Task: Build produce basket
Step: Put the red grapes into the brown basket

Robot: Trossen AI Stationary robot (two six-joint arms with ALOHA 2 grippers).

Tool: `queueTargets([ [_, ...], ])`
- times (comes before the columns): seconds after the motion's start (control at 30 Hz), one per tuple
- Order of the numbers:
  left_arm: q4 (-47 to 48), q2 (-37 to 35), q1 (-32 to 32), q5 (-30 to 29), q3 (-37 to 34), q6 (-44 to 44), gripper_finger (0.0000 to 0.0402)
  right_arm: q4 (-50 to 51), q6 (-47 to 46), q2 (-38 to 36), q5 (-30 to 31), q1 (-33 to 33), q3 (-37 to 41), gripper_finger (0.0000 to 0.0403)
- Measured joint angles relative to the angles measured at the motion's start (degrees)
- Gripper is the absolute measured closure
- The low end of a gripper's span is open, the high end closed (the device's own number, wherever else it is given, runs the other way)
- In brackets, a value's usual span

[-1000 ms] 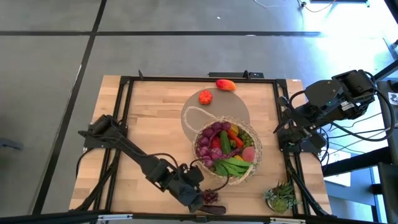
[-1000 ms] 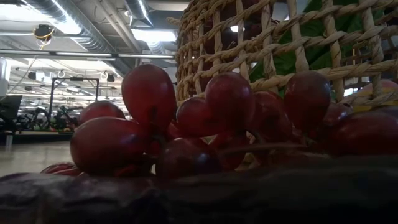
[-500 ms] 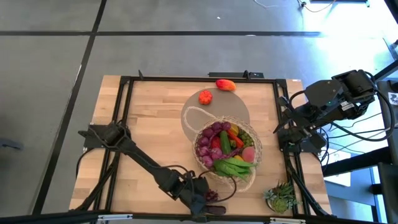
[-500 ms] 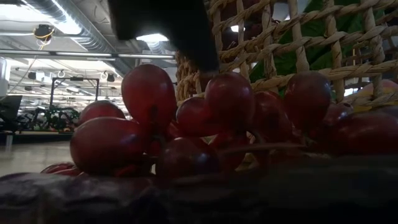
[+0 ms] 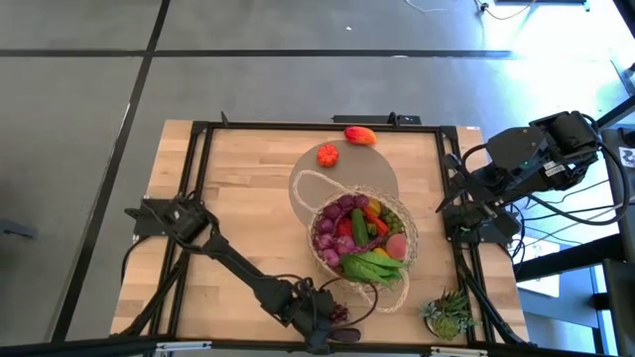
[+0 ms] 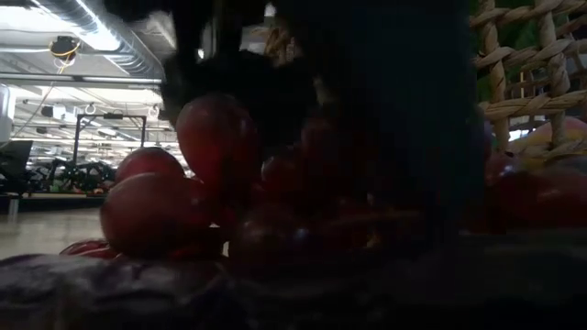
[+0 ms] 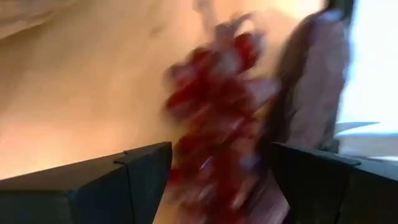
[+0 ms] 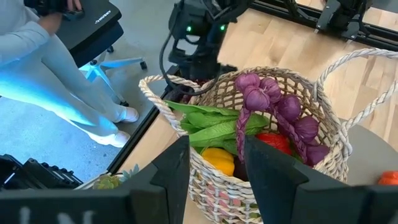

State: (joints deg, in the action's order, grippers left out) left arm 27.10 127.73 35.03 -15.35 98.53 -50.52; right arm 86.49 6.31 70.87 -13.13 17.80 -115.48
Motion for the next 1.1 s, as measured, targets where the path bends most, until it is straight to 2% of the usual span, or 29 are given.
queueTargets([
  [0.17,-0.2,2.2,0.2,-0.1,-0.2,0.1,0.0146,-0.1,0.0,0.0,0.0,0.0,0.0,0.0256],
  [0.67,5.5,2.1,0.1,-0.3,-0.1,-2.3,0.0153,-0.1,0.0,0.0,0.0,0.0,0.0,0.0256],
  [0.8,5.8,2.1,0.0,-0.4,-0.1,-3.4,0.0185,-0.1,0.0,0.0,0.0,0.0,0.0,0.0256],
  [0.97,5.9,2.1,-0.6,0.8,-0.1,-11.2,0.0238,-0.1,0.0,0.0,0.0,0.0,0.0,0.0256],
  [1.1,6.7,2.0,-0.9,1.1,-0.1,-11.9,0.0273,-0.1,0.0,0.0,0.0,0.0,0.0,0.0256],
])
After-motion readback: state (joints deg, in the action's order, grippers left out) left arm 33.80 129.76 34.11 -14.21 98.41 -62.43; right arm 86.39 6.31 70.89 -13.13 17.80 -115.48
